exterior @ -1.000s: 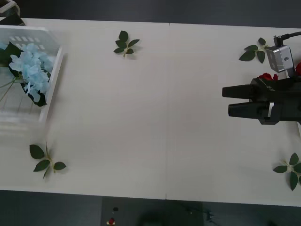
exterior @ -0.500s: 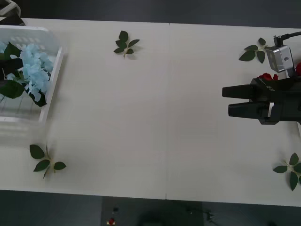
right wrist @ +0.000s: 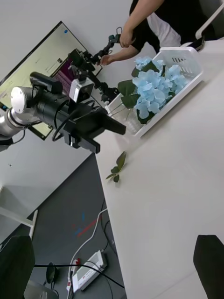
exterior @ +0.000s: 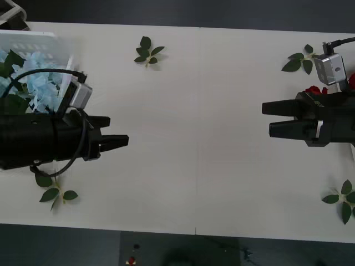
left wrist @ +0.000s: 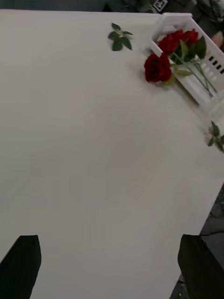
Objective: Put the red flowers into the right box and the blue flowers into the left box
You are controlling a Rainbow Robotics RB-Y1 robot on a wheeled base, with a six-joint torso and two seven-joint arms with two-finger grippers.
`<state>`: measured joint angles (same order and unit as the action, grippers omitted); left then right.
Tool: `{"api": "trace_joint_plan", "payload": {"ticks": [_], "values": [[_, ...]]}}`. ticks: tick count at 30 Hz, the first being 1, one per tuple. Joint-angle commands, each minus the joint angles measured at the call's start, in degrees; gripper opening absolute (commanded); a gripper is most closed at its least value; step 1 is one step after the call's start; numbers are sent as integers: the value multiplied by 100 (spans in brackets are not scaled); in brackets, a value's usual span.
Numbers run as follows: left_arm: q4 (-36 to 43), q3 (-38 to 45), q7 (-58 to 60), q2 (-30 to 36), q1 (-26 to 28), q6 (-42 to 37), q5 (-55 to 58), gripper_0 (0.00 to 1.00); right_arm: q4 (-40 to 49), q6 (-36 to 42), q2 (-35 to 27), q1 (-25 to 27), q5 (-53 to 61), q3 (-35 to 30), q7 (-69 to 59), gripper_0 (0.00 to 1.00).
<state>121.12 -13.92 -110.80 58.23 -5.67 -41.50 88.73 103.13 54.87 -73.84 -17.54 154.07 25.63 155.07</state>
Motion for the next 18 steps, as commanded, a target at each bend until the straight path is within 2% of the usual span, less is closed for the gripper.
{"api": "trace_joint_plan", "payload": {"ticks": [1, 5, 10, 18], "values": [[-378, -673, -1005, 259, -884, 565, 989, 85, 111, -11, -87, -22, 53, -93, -7, 100], [-809, -1166, -1928, 285, -1420, 626, 2263, 85, 111, -11, -87, -22, 53, -93, -7, 100], [-1126, -1491, -2965, 294, -1736, 565, 3678, 86, 111, -11, -87, -22, 53, -93, -7, 100], [-1837, -1543, -4266, 355, -1973, -613, 5322, 86, 111, -11, -87, -22, 53, -93, -7, 100]]}}
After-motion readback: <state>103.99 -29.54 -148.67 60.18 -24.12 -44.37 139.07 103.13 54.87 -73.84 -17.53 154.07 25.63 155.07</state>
